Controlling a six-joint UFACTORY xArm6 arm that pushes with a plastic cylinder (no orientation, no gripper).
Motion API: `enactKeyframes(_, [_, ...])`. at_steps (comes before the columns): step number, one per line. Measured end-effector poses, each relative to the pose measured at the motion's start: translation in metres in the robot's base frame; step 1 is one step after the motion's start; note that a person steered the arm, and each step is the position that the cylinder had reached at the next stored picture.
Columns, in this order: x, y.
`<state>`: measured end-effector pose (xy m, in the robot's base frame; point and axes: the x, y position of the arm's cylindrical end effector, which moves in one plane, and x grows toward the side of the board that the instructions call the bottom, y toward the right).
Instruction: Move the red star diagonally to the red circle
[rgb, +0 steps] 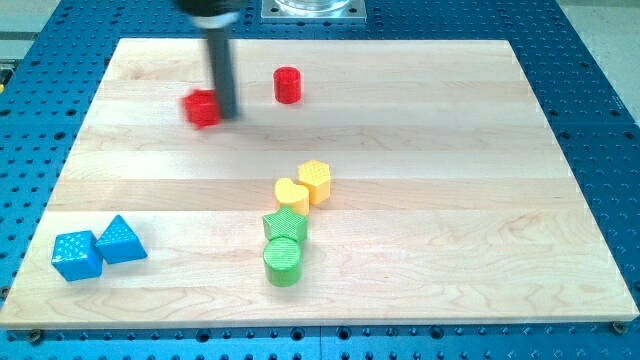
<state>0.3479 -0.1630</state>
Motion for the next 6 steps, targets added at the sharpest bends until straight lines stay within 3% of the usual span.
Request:
enactKeyframes(1, [0.001,-0.006])
enactKeyframes(2, [-0.025,-0.017])
enactKeyframes(3, [0.057,-0.029])
enactKeyframes(4, [0.054,0.027])
enactKeyframes(5, [-0.017,0.034])
enactKeyframes(6, [-0.018,-0.034])
